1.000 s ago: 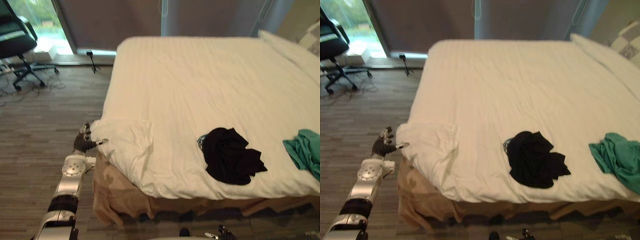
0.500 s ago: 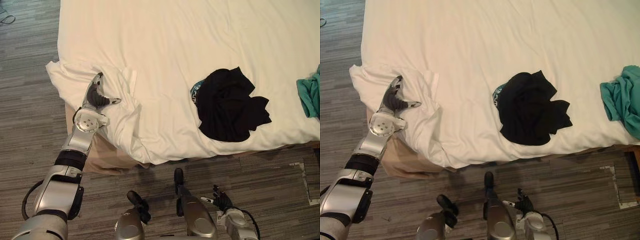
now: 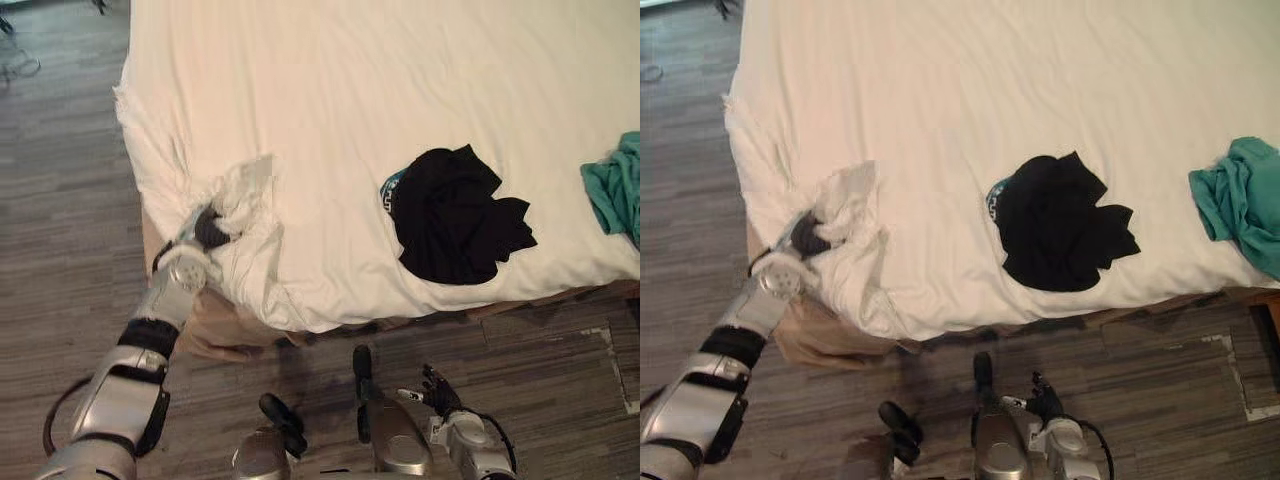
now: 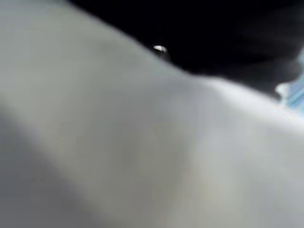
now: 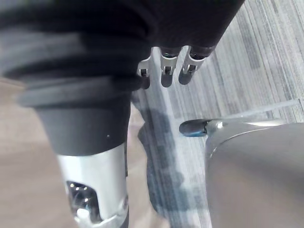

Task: Tidy the bed and pick cloth on bed and put in laundry

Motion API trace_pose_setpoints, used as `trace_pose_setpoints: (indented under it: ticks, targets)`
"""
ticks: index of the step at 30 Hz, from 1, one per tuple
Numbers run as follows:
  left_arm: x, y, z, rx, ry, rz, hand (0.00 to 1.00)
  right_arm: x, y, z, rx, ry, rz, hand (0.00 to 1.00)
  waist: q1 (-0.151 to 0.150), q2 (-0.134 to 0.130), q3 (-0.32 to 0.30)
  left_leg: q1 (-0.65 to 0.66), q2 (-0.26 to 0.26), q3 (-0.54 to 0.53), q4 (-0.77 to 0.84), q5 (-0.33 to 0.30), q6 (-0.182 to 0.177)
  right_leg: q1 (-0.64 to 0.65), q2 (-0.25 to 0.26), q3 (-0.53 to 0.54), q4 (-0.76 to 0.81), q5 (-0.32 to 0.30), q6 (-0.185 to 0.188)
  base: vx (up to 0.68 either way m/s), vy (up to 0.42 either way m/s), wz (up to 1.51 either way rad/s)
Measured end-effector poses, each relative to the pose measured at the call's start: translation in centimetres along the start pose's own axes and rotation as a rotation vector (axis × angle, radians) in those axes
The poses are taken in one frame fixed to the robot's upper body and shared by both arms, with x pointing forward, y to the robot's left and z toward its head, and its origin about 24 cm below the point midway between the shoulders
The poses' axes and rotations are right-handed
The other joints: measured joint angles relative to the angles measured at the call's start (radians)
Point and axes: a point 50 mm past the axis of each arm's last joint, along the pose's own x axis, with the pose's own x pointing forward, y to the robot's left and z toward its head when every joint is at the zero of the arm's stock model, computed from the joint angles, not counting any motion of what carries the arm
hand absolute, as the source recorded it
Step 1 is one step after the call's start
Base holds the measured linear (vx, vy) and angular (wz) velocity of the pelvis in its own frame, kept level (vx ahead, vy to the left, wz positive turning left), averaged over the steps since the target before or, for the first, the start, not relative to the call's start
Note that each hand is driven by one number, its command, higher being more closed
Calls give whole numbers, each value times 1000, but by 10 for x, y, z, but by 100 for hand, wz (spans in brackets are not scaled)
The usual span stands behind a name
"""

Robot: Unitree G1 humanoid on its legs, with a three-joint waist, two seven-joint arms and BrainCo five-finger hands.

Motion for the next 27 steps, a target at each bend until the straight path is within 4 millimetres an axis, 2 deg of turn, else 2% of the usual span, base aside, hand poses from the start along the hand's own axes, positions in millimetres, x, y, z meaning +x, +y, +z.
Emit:
trace_pose_setpoints:
  ticks: [1, 2, 3, 5, 8, 11, 14, 15, 16, 17, 18, 19, 20, 21, 22, 23, 24, 25, 26, 27]
  targets:
    - [-5, -4, -8, -13, 24, 0, 100, -1, -3, -5, 5, 26, -11, 0, 0, 0, -9, 8, -2, -6, -3, 0, 0, 12, -2, -9, 0, -11, -4, -1, -24, 36]
    - [-16, -12, -27, -36, 83, -5, 100, -3, -9, -15, 24, 69, -37, 0, 2, 7, -27, 21, -2, -22, -7, 0, 0, 35, -3, -23, 0, -24, -2, 1, -17, 33]
    - [-26, -18, -42, -55, 132, -5, 0, -6, -16, -23, 42, 99, -62, 0, 3, 13, -47, 35, -3, -35, -17, 1, -2, 53, -4, -40, 0, -36, -5, 1, -16, 44]
    - [-53, -25, -77, -103, 246, 12, 0, -15, -33, -43, 74, 169, -121, 0, 11, 17, -106, 66, -4, -63, -41, 2, -5, 95, -2, -75, 0, -62, -3, 25, -12, 39]
    - [-71, -29, -99, -186, 341, 80, 0, -22, -43, -55, 113, 205, -162, 0, 19, 1, -153, 100, -5, -88, -65, 4, -9, 136, -1, -111, 1, -85, 1, 57, -16, 29]
    - [-87, -25, -118, -337, 445, 197, 0, -24, -45, -59, 133, 225, -165, 0, 29, -13, -165, 118, -1, -96, -69, 4, -9, 155, 0, -138, 3, -96, 6, 53, -26, 9]
    - [-99, -31, -131, -525, 540, 279, 0, -25, -45, -64, 164, 252, -169, 0, 32, -12, -167, 138, 3, -111, -68, 4, -9, 182, 1, -179, 3, -106, 9, 59, -39, 10]
    - [-115, -41, -146, -595, 647, 315, 0, -27, -46, -69, 194, 277, -174, 0, 36, -6, -182, 145, 4, -113, -68, 4, -9, 192, 1, -196, 6, -118, 7, 116, -45, 18]
    - [-146, -55, -169, -636, 811, 330, 0, -30, -48, -74, 249, 303, -190, 0, 40, 4, -192, 153, 6, -114, -68, 4, -9, 204, 1, -209, 8, -131, 10, 120, -42, 17]
    - [-159, -61, -177, -650, 872, 334, 0, -31, -49, -77, 280, 312, -200, 0, 46, 8, -195, 157, 7, -114, -68, 4, -9, 208, 1, -213, 10, -135, 10, 129, -42, 24]
    - [-198, -75, -196, -670, 1056, 377, 0, -37, -50, -87, 375, 348, -237, 0, 64, 18, -220, 160, 12, -112, -67, 4, -9, 211, 4, -227, 14, -144, 8, 131, -31, 25]
    - [-222, -78, -206, -681, 1156, 412, 0, -42, -51, -95, 435, 378, -264, 0, 75, 19, -242, 160, 14, -111, -67, 4, -9, 214, 5, -234, 18, -153, 7, 170, -35, 34]
    - [-256, -80, -218, -688, 1265, 449, 0, -48, -50, -107, 545, 433, -324, 0, 89, 20, -263, 167, 19, -109, -66, 4, -10, 227, 7, -246, 24, -162, 2, 158, -25, 30]
    - [-268, -80, -221, -693, 1302, 457, 0, -50, -51, -110, 604, 453, -361, 0, 94, 20, -265, 176, 20, -108, -64, 4, -10, 239, 7, -251, 26, -164, -1, 90, -11, 40]
    - [-296, -86, -227, -722, 1382, 453, 0, -56, -53, -118, 770, 482, -468, 0, 101, 25, -272, 195, 18, -100, -58, 4, -10, 257, 12, -265, 37, -173, -11, 34, 6, 34]
    - [-308, -95, -226, -745, 1417, 428, 0, -58, -56, -121, 843, 488, -518, 0, 101, 26, -282, 196, 19, -90, -58, 3, -11, 258, 13, -269, 43, -173, -11, 11, 12, 28]
    - [-313, -100, -225, -757, 1426, 398, 0, -60, -58, -122, 895, 488, -559, 100, 101, 24, -285, 196, 19, -80, -58, 3, -11, 258, 15, -268, 44, -173, -11, 6, 11, 5]
    - [-315, -116, -218, -790, 1423, 313, 0, -62, -65, -123, 993, 478, -640, 100, 101, 30, -291, 199, 17, -63, -58, 2, -12, 256, 15, -267, 48, -173, -11, -24, 2, -24]
    - [-308, -141, -203, -847, 1375, 175, 0, -66, -80, -120, 1099, 440, -758, 100, 100, 26, -289, 210, 17, -35, -58, -8, -19, 251, 17, -254, 52, -173, -11, -30, -4, -43]
    - [-304, -154, -195, -864, 1344, 92, 0, -70, -92, -119, 1134, 414, -822, 100, 99, 20, -298, 213, 17, -20, -56, -15, -20, 251, 19, -241, 51, -173, -11, -28, -8, -51]
